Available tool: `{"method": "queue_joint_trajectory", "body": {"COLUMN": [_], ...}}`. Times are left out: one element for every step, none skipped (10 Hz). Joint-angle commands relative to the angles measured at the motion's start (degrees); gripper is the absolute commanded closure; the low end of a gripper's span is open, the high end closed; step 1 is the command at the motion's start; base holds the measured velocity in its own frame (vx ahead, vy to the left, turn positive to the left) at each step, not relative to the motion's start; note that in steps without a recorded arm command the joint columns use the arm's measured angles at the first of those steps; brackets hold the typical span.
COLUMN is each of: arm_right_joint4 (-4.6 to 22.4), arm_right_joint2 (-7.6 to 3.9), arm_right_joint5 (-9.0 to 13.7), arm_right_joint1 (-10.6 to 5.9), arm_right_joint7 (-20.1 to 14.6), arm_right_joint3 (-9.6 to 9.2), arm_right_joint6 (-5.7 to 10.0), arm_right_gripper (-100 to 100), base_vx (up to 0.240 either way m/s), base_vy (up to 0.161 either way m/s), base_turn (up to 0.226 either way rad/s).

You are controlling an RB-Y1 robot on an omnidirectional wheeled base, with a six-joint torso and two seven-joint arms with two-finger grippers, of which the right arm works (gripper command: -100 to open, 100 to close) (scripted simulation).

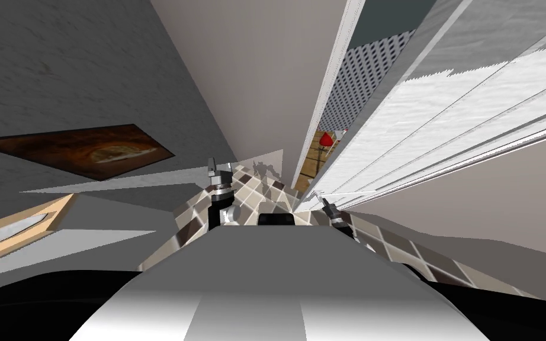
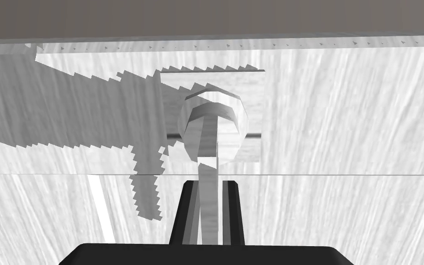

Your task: Pull the door open

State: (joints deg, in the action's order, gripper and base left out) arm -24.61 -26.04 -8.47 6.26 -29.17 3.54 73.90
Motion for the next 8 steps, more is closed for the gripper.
{"method": "queue_joint_trajectory", "body": {"arm_right_joint4": [0.44,0.69,0.83,1.13,1.45,1.77,1.93,2.37], "arm_right_joint2": [-0.13,-0.21,-0.25,-0.34,-0.44,-0.54,-0.59,-0.72], "arm_right_joint5": [-0.11,-0.17,-0.20,-0.28,-0.36,-0.43,-0.47,-0.58], "arm_right_joint1": [0.16,0.24,0.29,0.40,0.51,0.62,0.68,0.84], "arm_right_joint7": [-0.06,-0.09,-0.11,-0.15,-0.19,-0.24,-0.26,-0.32], "arm_right_joint3": [0.11,0.17,0.20,0.27,0.35,0.42,0.46,0.57], "arm_right_joint6": [0.72,1.13,1.35,1.84,2.35,2.87,3.13,3.86], "arm_right_gripper": [100,100,100,100,100,100,100,100], "base_vx": [-0.133,-0.204,-0.187,-0.181,-0.201,-0.208,-0.175,-0.217], "base_vy": [-0.043,-0.072,-0.072,-0.091,-0.102,-0.091,-0.076,-0.074], "base_turn": [0.130,0.230,0.166,0.147,0.175,0.205,0.126,0.177]}}
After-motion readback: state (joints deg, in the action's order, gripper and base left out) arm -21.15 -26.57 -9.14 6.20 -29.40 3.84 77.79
